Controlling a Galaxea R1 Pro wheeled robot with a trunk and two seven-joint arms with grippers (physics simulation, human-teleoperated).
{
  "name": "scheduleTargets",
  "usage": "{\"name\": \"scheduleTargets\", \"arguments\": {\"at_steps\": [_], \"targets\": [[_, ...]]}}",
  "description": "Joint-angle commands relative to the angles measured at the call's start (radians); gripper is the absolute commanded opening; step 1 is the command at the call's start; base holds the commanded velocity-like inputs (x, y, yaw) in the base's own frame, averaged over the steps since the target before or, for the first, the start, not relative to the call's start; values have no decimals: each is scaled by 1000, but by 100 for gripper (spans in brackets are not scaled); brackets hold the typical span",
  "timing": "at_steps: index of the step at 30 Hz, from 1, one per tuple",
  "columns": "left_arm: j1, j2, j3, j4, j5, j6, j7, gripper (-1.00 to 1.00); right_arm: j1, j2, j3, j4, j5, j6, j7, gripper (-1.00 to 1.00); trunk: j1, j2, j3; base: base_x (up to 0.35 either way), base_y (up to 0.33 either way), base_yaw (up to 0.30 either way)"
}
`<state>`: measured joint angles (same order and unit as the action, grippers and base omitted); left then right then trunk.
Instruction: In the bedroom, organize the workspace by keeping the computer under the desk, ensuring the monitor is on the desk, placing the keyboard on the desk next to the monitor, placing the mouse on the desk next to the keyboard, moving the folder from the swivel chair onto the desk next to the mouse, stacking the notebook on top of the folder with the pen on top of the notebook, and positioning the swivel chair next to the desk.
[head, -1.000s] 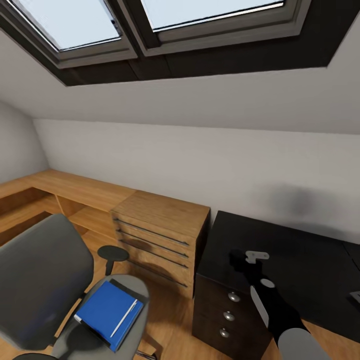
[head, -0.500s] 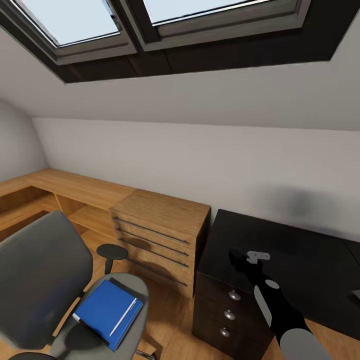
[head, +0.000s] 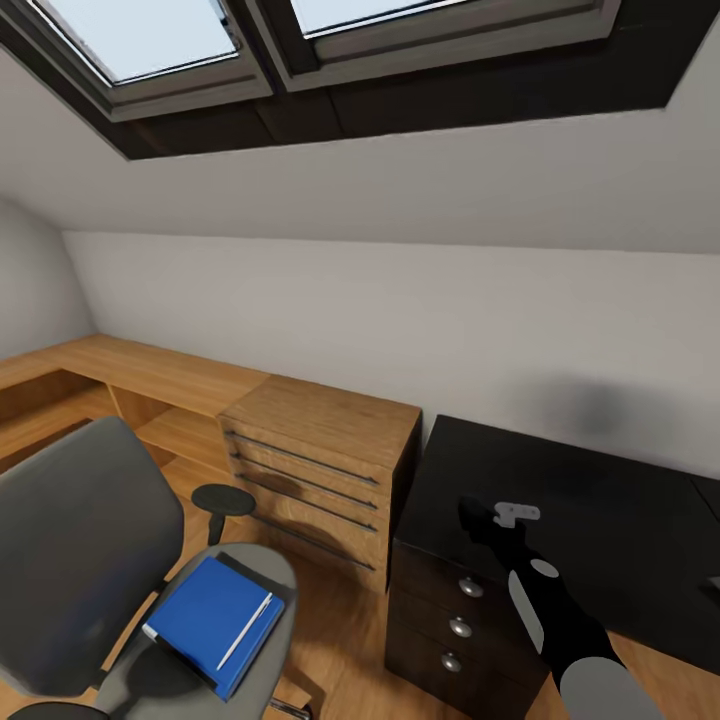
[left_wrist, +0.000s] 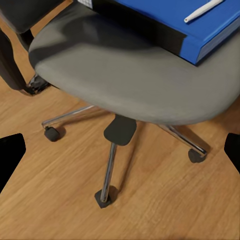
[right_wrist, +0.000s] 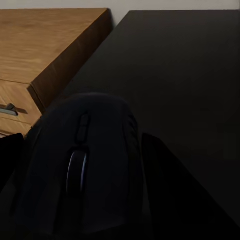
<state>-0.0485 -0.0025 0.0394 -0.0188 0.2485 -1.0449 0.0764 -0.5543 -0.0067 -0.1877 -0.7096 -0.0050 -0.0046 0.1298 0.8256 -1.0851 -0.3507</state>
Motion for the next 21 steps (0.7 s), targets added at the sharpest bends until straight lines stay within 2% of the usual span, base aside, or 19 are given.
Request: {"name": "scheduleTargets", "arguments": {"at_steps": [1,21], "targets": [[-1,0,4,0,-9,-2,8,100,-1,1,-4,0,-4,0,7,-100,4,-8,-4,0,0,0],[-1,-1,4,0,-9,-2,8,100,-1,1,-4,0,-4,0,5,-100,81,-148,-67,0,0,0]]}}
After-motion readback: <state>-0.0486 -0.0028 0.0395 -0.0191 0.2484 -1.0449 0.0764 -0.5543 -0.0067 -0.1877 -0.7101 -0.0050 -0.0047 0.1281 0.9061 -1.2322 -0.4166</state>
